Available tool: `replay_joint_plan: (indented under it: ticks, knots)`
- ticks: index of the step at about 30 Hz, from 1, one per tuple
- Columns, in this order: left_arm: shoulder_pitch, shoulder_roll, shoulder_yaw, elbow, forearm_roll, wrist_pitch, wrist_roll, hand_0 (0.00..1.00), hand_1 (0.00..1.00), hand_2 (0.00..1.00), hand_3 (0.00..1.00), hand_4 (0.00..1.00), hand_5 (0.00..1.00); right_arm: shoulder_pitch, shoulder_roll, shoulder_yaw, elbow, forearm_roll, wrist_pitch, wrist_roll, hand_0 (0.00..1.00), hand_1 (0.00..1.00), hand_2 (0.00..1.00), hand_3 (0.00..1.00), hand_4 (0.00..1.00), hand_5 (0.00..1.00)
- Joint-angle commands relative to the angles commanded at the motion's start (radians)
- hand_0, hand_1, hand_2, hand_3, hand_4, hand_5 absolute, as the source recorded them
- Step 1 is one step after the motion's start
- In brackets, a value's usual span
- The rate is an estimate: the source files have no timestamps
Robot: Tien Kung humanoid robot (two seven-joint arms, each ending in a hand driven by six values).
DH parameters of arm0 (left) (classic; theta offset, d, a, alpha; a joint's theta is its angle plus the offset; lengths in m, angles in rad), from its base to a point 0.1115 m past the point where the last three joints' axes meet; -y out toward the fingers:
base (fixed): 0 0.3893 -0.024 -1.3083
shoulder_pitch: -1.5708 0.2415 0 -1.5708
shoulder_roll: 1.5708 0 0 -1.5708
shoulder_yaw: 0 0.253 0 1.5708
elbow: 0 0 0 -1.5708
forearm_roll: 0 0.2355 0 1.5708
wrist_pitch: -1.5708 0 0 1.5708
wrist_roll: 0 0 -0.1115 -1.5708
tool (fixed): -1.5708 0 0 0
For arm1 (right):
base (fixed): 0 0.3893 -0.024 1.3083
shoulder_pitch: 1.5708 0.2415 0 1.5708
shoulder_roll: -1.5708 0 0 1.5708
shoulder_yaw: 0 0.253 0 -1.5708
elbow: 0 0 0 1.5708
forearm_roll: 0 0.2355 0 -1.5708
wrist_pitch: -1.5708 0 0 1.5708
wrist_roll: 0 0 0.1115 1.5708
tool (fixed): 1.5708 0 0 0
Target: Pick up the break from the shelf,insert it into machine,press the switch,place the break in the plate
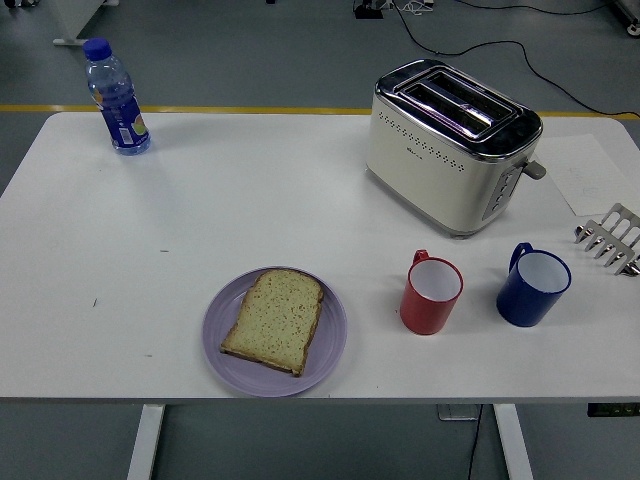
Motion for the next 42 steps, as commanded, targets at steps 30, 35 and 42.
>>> replay_joint_plan:
  ticks: [30, 35, 42]
  knots:
    - [-0.013, -0.004, 0.008, 0.000, -0.013, 0.003, -0.005, 0.671, 0.691, 0.674, 0.552, 0.285, 0.882, -0.004, 0.009, 0.018, 0.027, 0.019, -0.026, 0.000, 0.695, 0.666, 0.673, 0.609, 0.472, 0.329]
    - [-0.010, -0.004, 0.004, 0.000, -0.016, 0.005, -0.004, 0.670, 0.691, 0.675, 0.553, 0.286, 0.882, 0.003, 0.017, 0.015, 0.027, 0.015, -0.025, -0.002, 0.690, 0.660, 0.671, 0.608, 0.470, 0.323]
    - [-0.020, -0.004, -0.013, 0.000, 0.014, -0.001, -0.002, 0.671, 0.691, 0.675, 0.552, 0.285, 0.882, 0.007, 0.015, 0.028, 0.023, 0.002, -0.025, -0.003, 0.689, 0.656, 0.669, 0.606, 0.465, 0.315]
